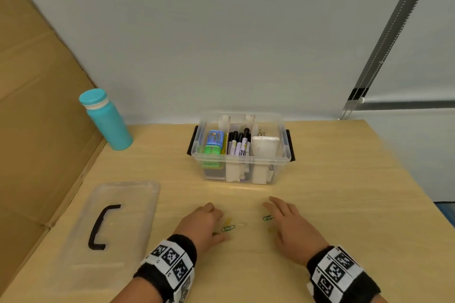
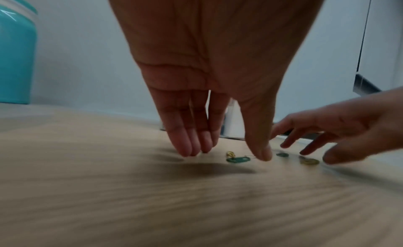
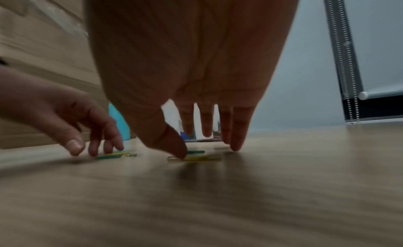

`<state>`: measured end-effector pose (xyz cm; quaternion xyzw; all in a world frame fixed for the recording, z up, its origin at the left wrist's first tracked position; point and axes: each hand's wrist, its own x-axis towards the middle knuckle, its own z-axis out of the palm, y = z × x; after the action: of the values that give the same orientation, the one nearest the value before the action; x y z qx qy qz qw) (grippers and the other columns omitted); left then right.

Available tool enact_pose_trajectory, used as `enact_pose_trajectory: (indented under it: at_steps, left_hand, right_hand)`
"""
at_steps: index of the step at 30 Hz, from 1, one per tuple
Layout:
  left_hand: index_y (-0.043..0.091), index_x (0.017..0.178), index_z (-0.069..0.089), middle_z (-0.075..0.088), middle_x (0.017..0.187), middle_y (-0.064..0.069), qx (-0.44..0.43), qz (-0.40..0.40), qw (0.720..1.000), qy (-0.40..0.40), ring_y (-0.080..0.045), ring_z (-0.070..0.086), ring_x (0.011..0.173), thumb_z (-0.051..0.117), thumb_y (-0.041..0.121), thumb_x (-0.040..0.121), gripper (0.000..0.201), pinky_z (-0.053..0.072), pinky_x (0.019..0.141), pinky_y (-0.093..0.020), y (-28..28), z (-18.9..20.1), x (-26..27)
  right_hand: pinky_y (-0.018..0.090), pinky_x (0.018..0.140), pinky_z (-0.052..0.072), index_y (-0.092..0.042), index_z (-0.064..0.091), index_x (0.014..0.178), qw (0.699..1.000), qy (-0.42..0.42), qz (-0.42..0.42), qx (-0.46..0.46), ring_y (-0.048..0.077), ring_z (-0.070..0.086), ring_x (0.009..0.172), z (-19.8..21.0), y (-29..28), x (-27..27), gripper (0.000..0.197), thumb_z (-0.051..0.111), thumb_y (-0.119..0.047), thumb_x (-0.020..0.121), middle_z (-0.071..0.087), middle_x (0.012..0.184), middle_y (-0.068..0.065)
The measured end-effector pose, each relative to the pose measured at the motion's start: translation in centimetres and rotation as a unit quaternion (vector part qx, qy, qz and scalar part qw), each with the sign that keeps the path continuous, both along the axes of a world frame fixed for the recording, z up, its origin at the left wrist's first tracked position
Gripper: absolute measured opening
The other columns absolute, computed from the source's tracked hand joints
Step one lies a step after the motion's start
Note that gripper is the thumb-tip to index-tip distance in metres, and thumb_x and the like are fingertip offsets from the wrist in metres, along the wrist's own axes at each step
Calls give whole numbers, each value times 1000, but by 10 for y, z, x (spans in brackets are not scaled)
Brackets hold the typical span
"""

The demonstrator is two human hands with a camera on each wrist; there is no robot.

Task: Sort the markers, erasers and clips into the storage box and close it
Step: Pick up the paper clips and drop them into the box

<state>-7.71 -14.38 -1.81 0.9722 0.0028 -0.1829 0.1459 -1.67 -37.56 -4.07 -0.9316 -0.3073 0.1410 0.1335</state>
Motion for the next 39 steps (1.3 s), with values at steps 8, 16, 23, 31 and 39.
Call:
enact_pose_trajectory:
  at_steps: [8, 16, 23, 31, 39]
  left_hand:
    - [16, 109, 61, 60, 113, -2, -35, 37, 999, 7, -19, 58, 102, 60, 27, 88, 24, 48, 88, -31, -18, -6, 21]
    - [17, 104, 61, 64, 110, -2, -56, 75, 993, 67, -20, 61, 101, 59, 20, 85, 20, 50, 92, -31, -17, -5, 27]
    - [14, 99, 60, 55, 98, 0, -2, 24, 999, 43, -22, 58, 101, 58, 16, 84, 15, 47, 87, -30, -21, -9, 18]
    - [21, 90, 54, 57, 86, 6, -180, 103, 978, -29, -9, 54, 78, 56, 15, 87, 7, 48, 76, -21, 9, -9, 5]
    - [21, 101, 63, 57, 81, 9, -161, 73, 984, -25, -8, 54, 79, 62, 17, 85, 17, 46, 81, -22, 5, -7, -11]
  right_hand:
    - [25, 74, 36, -16, 59, 117, 996, -59, 32, -58, 19, 50, 107, -6, 4, 3, 26, 43, -12, 97, 52, 117, 2]
    - [21, 73, 34, -18, 50, 93, 996, 53, -55, -41, 16, 48, 88, 9, 16, 17, 8, 46, -11, 90, 51, 99, 2]
    - [17, 62, 38, -21, 51, 84, 990, 80, -107, -37, 18, 55, 86, 9, 28, 16, 8, 51, -17, 91, 55, 92, 2]
    - [28, 58, 49, -2, 56, 89, 668, 492, -289, 478, 20, 53, 63, 6, 7, 13, 24, 33, 3, 91, 52, 72, 10]
    - [17, 59, 36, -24, 52, 89, 984, 160, 5, 77, 6, 47, 66, -3, 39, -7, 16, 65, -30, 84, 50, 77, -12]
